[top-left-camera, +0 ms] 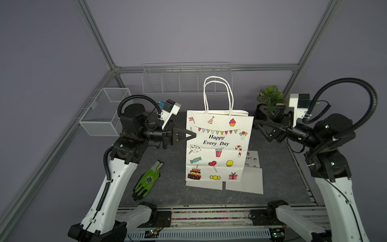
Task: Put away the paper bag
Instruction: Press the paper bag.
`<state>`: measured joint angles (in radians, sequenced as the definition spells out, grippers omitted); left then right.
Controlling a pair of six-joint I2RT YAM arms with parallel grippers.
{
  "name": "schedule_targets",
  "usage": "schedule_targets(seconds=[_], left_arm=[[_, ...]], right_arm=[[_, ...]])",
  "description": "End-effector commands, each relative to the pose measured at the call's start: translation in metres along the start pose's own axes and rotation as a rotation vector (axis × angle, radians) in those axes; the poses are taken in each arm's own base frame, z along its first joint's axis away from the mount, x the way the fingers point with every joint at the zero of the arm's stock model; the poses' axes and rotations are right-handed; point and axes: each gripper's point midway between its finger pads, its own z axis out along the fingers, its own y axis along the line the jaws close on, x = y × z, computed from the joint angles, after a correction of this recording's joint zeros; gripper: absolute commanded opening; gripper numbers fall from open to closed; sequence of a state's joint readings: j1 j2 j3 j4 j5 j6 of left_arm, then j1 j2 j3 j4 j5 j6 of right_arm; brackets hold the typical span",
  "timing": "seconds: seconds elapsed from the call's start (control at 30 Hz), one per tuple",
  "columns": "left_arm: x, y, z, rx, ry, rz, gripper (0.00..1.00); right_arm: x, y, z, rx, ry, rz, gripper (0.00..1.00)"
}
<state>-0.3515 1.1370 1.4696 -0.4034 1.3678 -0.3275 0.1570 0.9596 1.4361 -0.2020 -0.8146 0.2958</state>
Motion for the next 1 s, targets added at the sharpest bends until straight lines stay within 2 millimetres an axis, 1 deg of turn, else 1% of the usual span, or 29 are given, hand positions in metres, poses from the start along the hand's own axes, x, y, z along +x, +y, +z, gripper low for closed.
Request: schedule_targets(seconds=[0.0, 0.07, 0.13, 0.17, 0.23, 0.3, 0.4, 0.43, 0.5, 0.6, 0.7, 0.77, 0.97], left_arm=[[0.002, -0.009, -0.002, 0.033, 0.011, 0.046, 0.0], [0.001, -0.007, -0.002, 0.045, 0.016, 0.053, 0.0], [-0.001, -0.003, -0.001, 0.067, 0.024, 0.062, 0.0], [-0.004, -0.003, -0.002, 0.083, 0.028, 0.073, 0.0], [-0.007, 0.006, -0.002, 0.11, 0.036, 0.079, 0.0], [-0.008, 0.016, 0.0, 0.127, 0.042, 0.081, 0.0], [-0.007, 0.034, 0.002, 0.176, 0.055, 0.061, 0.0], [-0.008, 0.037, 0.002, 0.199, 0.056, 0.063, 0.0], [-0.008, 0.045, 0.0, 0.198, 0.047, 0.063, 0.0], [-0.01, 0.053, -0.003, 0.185, 0.039, 0.065, 0.0], [-0.011, 0.055, -0.004, 0.182, 0.038, 0.064, 0.0], [-0.011, 0.052, -0.004, 0.182, 0.037, 0.071, 0.0], [-0.018, 0.037, -0.005, 0.184, 0.038, 0.101, 0.0]], right_arm=[[0.006, -0.032, -0.004, 0.168, -0.019, 0.018, 0.93], [0.009, -0.029, 0.002, 0.12, 0.001, 0.032, 0.93], [0.016, -0.024, 0.011, 0.035, 0.046, 0.061, 0.92], [0.019, -0.025, 0.013, 0.019, 0.065, 0.071, 0.93], [0.026, -0.028, 0.015, 0.019, 0.091, 0.076, 0.91], [0.029, -0.019, 0.015, -0.04, 0.104, 0.072, 0.89], [0.033, 0.003, 0.015, -0.182, 0.131, 0.079, 0.89], [0.035, 0.008, 0.014, -0.215, 0.141, 0.082, 0.89], [0.039, 0.015, 0.012, -0.259, 0.155, 0.084, 0.89], [0.043, 0.02, 0.01, -0.28, 0.169, 0.08, 0.89], [0.045, 0.019, 0.011, -0.28, 0.172, 0.085, 0.89], [0.046, 0.017, 0.013, -0.271, 0.175, 0.088, 0.89], [0.059, 0.005, 0.014, -0.196, 0.223, 0.081, 0.89]])
